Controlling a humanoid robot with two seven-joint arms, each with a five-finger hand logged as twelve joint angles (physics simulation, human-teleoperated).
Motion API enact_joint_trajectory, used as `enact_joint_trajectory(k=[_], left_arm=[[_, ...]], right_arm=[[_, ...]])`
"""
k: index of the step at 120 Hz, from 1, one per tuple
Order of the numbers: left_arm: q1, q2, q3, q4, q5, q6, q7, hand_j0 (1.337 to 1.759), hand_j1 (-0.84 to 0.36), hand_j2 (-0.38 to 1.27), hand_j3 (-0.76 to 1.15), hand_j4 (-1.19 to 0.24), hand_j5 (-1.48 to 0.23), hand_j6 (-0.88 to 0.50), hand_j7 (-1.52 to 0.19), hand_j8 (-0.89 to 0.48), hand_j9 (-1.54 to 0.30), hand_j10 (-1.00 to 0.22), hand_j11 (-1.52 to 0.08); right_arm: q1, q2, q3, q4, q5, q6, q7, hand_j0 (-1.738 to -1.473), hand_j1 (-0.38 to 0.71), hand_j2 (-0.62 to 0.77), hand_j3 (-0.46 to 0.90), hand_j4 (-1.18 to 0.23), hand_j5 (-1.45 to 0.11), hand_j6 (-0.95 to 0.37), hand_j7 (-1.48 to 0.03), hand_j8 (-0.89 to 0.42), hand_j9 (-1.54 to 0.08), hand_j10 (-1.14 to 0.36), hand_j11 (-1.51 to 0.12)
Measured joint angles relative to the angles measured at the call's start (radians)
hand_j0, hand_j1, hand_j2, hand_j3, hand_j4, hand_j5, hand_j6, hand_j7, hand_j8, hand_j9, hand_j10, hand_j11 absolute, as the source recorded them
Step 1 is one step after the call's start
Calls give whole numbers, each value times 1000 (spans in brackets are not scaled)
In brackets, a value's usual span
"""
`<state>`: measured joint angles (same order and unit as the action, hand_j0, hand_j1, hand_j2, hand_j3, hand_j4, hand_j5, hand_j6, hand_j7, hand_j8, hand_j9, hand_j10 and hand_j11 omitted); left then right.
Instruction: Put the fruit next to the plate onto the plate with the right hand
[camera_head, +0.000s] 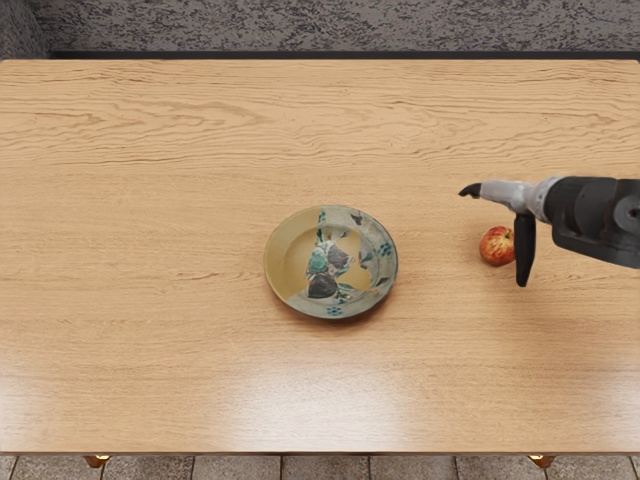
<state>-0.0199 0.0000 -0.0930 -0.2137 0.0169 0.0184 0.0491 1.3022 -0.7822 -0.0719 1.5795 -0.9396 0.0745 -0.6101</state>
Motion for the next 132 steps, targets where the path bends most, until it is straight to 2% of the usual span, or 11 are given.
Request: enact_joint_trajectory(k=[33, 91, 132], left_arm=[[0, 0, 0, 0, 0, 0, 0, 1658, 349, 0, 0, 0, 0, 0, 0, 0, 0, 0, 0], [0, 0, 0, 0, 0, 0, 0, 1658, 349, 0, 0, 0, 0, 0, 0, 0, 0, 0, 0], [0, 0, 0, 0, 0, 0, 0, 1658, 349, 0, 0, 0, 0, 0, 0, 0, 0, 0, 0]], right_arm=[[-37, 4, 0, 4, -81, -90, -1, -1658, -165, -29, 0, -160, -203, -162, -202, -161, -202, -159, -202], [-139, -14, -18, 55, -168, -223, -1, -1658, -96, -39, 0, -218, -278, -220, -277, -219, -277, -217, -277], [-151, 11, -22, 1, -218, -235, -1, -1658, -21, -51, 0, -281, -360, -283, -359, -282, -359, -280, -359]])
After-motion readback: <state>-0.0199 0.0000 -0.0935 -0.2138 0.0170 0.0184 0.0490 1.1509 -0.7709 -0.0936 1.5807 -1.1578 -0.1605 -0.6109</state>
